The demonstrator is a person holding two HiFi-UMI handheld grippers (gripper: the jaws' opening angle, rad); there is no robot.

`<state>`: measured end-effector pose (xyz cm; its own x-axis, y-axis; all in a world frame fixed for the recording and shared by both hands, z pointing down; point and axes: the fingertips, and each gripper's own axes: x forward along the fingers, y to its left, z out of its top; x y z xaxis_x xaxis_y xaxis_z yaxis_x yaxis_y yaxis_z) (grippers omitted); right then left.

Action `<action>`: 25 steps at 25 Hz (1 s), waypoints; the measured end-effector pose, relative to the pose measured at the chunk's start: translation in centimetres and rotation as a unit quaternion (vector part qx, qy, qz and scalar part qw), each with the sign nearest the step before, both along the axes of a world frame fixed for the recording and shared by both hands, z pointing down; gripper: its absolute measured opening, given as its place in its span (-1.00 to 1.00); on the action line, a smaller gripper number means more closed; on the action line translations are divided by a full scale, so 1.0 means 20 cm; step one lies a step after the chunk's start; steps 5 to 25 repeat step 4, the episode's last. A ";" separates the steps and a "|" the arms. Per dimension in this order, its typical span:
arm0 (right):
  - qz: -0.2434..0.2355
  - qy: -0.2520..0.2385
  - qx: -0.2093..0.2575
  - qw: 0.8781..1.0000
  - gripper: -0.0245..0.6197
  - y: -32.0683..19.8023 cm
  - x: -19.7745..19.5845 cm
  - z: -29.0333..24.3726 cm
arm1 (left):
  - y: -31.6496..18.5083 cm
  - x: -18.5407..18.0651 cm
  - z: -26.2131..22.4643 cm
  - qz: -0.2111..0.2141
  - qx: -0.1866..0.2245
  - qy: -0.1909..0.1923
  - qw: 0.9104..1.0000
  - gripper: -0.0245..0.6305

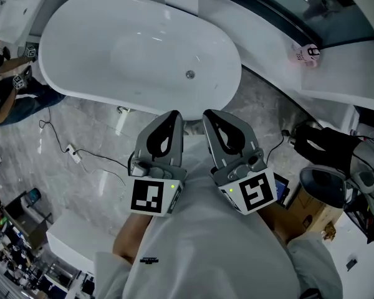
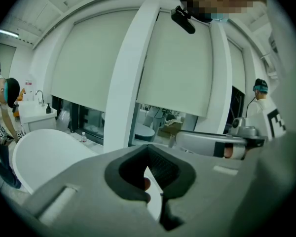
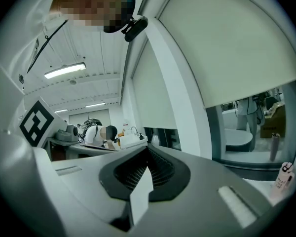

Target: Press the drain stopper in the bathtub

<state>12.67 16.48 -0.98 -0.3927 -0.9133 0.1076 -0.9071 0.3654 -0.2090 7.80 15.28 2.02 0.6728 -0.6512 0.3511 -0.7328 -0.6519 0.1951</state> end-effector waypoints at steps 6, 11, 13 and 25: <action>0.008 -0.008 -0.015 1.000 -0.94 0.01 0.02 0.03 | 0.00 -0.06 0.03 -0.013 -0.007 -0.012 1.000 -0.93; 0.008 -0.008 -0.015 1.000 -0.94 0.01 0.02 0.03 | 0.00 -0.06 0.03 -0.013 -0.007 -0.012 1.000 -0.93; 0.008 -0.008 -0.015 1.000 -0.94 0.01 0.02 0.03 | 0.00 -0.06 0.03 -0.013 -0.007 -0.012 1.000 -0.93; 0.008 -0.008 -0.015 1.000 -0.94 0.01 0.02 0.03 | 0.00 -0.06 0.03 -0.013 -0.007 -0.012 1.000 -0.93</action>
